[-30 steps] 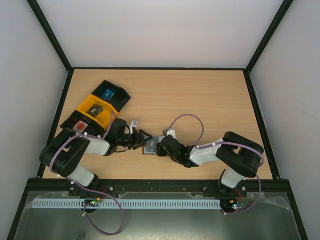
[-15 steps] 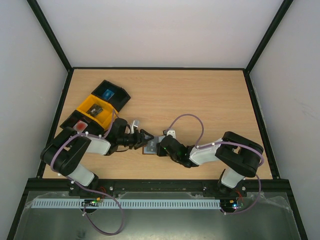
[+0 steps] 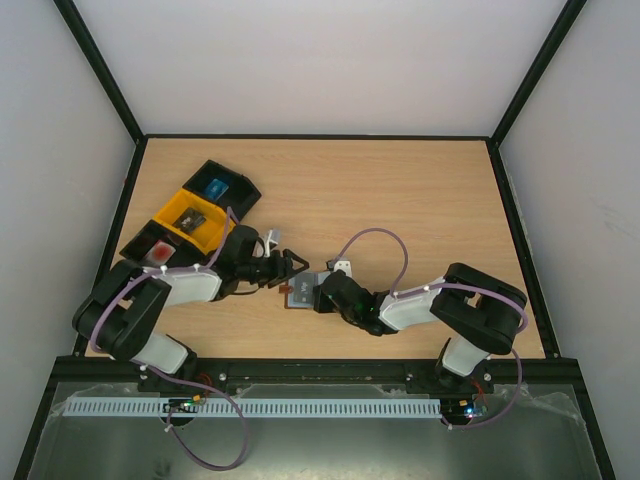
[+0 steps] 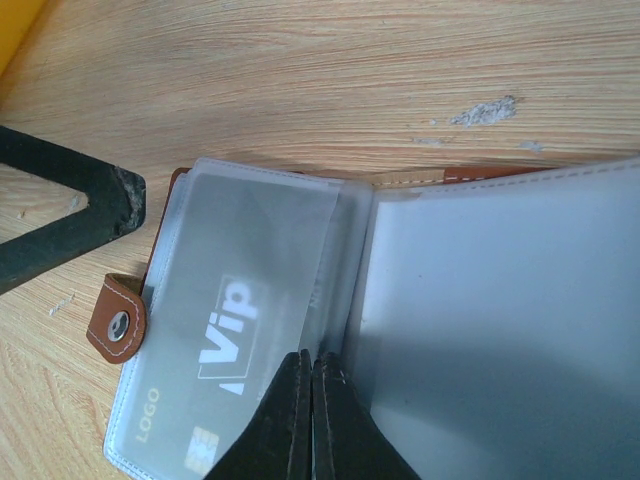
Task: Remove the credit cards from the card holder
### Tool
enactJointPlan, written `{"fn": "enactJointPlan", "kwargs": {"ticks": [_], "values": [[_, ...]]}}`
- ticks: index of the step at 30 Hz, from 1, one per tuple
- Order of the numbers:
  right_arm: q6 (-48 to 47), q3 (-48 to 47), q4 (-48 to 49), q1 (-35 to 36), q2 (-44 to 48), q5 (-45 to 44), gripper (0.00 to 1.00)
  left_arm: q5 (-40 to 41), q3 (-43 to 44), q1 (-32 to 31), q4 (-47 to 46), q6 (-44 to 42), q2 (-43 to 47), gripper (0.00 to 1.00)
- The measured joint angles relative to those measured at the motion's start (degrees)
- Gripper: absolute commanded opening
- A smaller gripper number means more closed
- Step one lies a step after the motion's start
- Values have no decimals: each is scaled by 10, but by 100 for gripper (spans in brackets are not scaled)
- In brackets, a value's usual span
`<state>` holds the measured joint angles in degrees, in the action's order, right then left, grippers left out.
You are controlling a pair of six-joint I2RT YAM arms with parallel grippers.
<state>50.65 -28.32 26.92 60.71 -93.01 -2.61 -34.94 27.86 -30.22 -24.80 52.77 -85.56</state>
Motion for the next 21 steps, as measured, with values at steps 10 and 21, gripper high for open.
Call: {"fn": "enactJointPlan", "kwargs": {"ticks": [10,21], "values": [[0,0,0,0,0,0,2,5,2,0,18,-14,-8,69],[0,0,1,0,-1,1,2,3,2,0,11,-17,-35,70]]}}
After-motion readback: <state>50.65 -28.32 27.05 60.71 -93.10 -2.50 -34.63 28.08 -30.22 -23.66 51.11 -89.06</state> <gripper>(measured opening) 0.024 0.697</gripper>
